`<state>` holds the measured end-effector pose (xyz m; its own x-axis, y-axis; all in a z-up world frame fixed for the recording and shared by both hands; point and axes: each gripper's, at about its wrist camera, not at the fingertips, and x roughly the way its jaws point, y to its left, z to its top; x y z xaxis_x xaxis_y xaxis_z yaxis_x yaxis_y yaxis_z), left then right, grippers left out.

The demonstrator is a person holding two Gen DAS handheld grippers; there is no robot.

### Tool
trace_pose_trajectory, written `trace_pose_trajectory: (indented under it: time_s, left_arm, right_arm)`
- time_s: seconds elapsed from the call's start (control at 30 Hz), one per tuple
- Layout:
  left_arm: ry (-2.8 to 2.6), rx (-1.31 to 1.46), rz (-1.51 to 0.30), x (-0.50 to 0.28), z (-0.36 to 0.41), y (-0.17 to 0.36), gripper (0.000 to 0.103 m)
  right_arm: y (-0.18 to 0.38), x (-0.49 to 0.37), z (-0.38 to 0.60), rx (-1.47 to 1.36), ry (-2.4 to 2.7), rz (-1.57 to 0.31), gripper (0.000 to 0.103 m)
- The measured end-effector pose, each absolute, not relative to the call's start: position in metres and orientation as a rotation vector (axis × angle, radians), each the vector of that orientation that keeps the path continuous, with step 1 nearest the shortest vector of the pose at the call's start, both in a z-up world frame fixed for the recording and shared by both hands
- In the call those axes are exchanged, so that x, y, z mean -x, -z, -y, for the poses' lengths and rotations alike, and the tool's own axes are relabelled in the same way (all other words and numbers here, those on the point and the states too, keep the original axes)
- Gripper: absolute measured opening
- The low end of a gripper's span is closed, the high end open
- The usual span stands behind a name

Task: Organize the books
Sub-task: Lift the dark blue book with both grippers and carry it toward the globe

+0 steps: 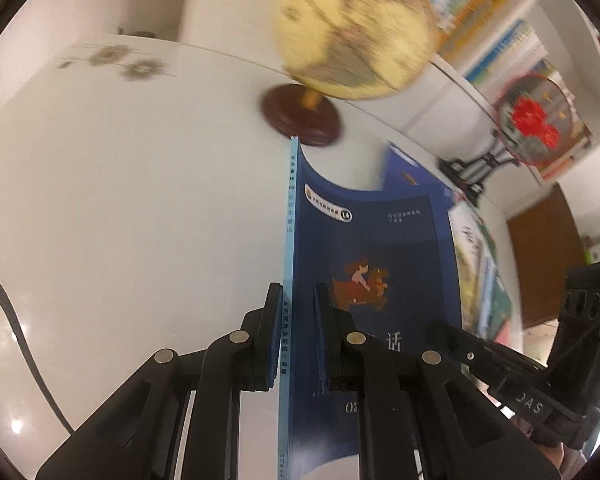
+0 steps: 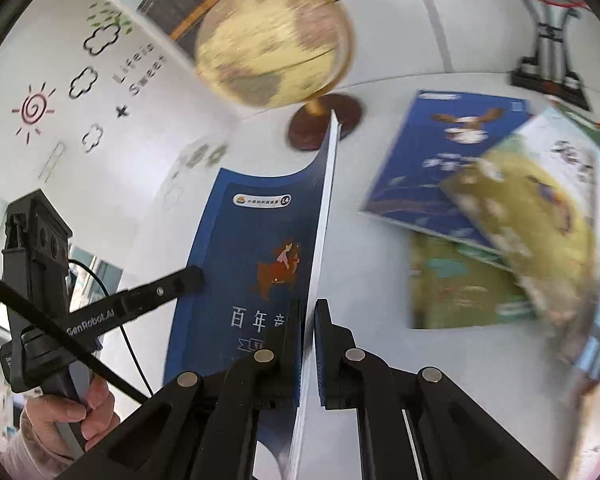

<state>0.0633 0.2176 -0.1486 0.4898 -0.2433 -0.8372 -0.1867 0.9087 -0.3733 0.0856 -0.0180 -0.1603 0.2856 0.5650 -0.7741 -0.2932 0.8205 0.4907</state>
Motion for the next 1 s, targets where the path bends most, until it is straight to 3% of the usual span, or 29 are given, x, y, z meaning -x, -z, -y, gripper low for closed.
trace_pose_trajectory:
  time_s: [0.37,1.0]
  left_arm:
    - [-0.047,0.478,-1.103,-0.064,-0.271,0.184,0.011]
    - [-0.075,0.443,-1.202,-0.077,-0.28,0.229,0.014]
  right_arm:
    - [0.193,-0.1,-0.062,-0.253,-0.615,-1.231,0.006]
    - [0.232,-0.11,-0.065,-0.31,-0.486,-1.318,0.008]
